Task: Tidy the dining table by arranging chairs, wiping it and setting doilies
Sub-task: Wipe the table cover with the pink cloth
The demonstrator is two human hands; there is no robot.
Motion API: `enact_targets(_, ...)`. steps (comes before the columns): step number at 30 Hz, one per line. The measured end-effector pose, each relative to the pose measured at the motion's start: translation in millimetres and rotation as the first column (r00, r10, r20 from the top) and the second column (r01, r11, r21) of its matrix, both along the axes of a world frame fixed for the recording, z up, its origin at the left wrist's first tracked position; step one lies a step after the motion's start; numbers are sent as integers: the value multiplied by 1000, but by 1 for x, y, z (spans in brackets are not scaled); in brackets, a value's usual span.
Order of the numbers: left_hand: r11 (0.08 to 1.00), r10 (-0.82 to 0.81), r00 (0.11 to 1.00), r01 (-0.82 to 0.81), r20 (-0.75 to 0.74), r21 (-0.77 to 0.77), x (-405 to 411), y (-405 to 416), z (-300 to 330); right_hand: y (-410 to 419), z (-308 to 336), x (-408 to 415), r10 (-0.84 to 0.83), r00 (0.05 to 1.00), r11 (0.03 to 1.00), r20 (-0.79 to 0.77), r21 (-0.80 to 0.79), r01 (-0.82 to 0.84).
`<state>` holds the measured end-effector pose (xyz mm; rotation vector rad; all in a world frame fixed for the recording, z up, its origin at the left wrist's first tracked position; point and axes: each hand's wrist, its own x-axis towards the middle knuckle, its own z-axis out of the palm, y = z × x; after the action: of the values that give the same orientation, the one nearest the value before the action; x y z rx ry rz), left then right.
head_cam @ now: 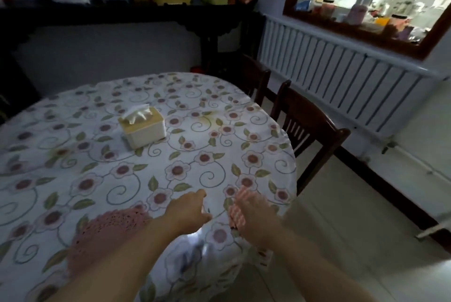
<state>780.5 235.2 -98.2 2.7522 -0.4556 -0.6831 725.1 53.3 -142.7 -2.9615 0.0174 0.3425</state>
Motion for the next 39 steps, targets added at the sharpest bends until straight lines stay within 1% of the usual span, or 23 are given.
enact_targets(2, 997, 72, 997, -71, -14, 19, 1, -11, -6, -12, -15, 12, 85, 995, 996, -47, -21, -86)
enact_targets(6, 984, 178, 983, -176, -53, 33, 1, -35, -19, -33, -48, 34, 240, 962, 971, -128, 24, -239)
enact_targets(10, 969, 247, 966, -244, -79, 46, -6, -51, -29, -42, -73, 44, 344, 920, 937, -189, 1, -351)
enact_targets(13, 963, 267, 959, -262, -96, 67, -6, -57, -36, -45, -86, 45, 372, 895, 928, -246, 86, -362)
enact_targets(15, 962, 269, 958, -263, -97, 69, -1, -59, -38, -45, -90, 45, 347, 897, 936, -273, 160, -313)
enact_targets(17, 963, 267, 959, -260, -98, 78, 4, -62, -37, -46, -82, 50, 310, 920, 938, -240, 235, -255)
enact_targets(19, 962, 268, 959, -261, -91, 82, 10, -65, -33, -48, -63, 62, 234, 969, 939, -78, 277, -204)
enact_targets(20, 961, 271, 959, -265, -80, 78, 12, -67, -30, -50, -50, 70, 168, 986, 935, -7, 319, -157)
enact_targets(21, 962, 271, 960, -266, -69, 69, 15, -70, -27, -54, -36, 78, 96, 995, 913, 1, 399, -88)
enact_targets(23, 968, 252, 967, -250, -48, 30, 21, -77, -16, -60, -4, 93, 17, 995, 830, -96, 557, 39)
enact_targets(25, 964, 252, 966, -256, -56, -72, 25, -85, 1, -68, 27, 103, -42, 985, 736, -166, 662, 143)
enact_targets(27, 924, 296, 952, -306, -77, -230, 30, -93, 15, -76, 55, 110, -59, 970, 576, -235, 786, 225)
enact_targets(28, 900, 325, 943, -334, -79, -280, 34, -96, 21, -78, 68, 113, -38, 964, 487, -263, 837, 248)
enact_targets(30, 842, 363, 924, -381, -120, -383, 42, -101, 30, -81, 86, 119, 0, 956, 365, -293, 890, 273)
enact_targets(31, 782, 383, 904, -426, -189, -455, 47, -104, 35, -83, 90, 124, -6, 958, 348, -285, 898, 270)
enact_targets(32, 717, 388, 882, -472, -268, -513, 51, -107, 39, -85, 93, 129, -33, 963, 356, -268, 897, 261)
enact_targets(34, 617, 403, 839, -544, -366, -569, 57, -111, 45, -88, 93, 141, -100, 971, 405, -216, 883, 238)
enact_targets(35, 575, 431, 818, -574, -380, -583, 60, -112, 46, -89, 92, 146, -129, 969, 415, -210, 876, 245)
enact_targets(37, 478, 499, 773, -623, -392, -619, 68, -113, 44, -89, 89, 154, -171, 958, 401, -229, 872, 280)
enact_targets(39, 409, 541, 737, -651, -404, -639, 78, -114, 45, -84, 87, 161, -193, 953, 390, -232, 873, 291)
